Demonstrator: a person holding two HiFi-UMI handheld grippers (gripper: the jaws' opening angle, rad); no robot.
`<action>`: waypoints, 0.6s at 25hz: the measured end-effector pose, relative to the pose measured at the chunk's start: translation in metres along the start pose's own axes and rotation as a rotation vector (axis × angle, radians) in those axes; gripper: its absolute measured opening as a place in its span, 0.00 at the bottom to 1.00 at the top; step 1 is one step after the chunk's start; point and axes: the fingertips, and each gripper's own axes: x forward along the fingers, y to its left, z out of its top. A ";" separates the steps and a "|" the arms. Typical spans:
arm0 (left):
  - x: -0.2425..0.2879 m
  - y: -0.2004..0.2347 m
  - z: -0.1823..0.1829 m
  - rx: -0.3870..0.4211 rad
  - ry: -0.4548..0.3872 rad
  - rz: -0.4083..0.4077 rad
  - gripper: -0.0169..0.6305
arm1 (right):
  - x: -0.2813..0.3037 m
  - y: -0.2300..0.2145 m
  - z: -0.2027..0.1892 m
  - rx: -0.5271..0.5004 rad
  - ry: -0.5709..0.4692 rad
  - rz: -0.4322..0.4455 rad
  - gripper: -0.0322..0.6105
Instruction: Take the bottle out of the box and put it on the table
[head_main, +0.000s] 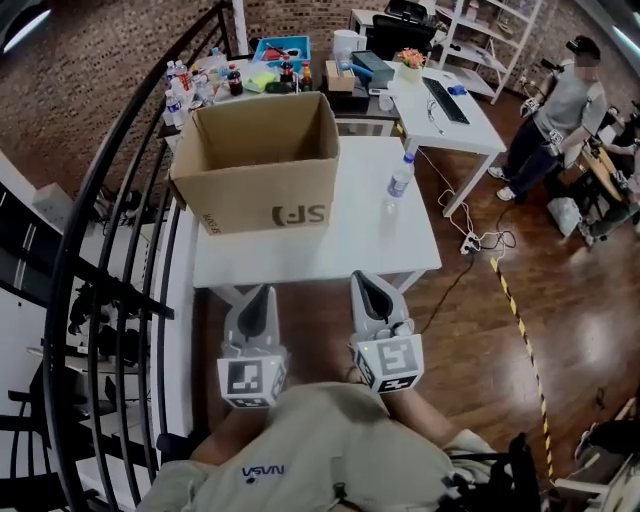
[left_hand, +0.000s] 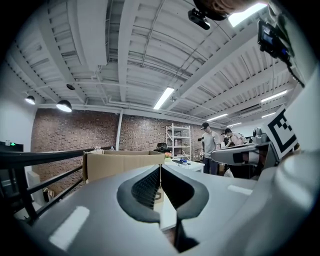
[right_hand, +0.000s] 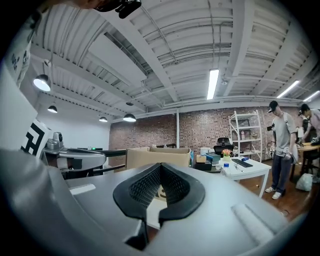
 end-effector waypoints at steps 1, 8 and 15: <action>0.000 -0.002 -0.001 0.003 0.002 0.008 0.03 | -0.002 -0.003 -0.002 0.002 0.001 0.000 0.05; 0.011 -0.024 -0.005 0.017 0.005 0.029 0.03 | -0.005 -0.030 -0.028 0.064 0.026 0.017 0.05; 0.014 -0.043 -0.014 0.003 0.038 0.032 0.03 | -0.014 -0.048 -0.025 0.060 0.026 0.020 0.05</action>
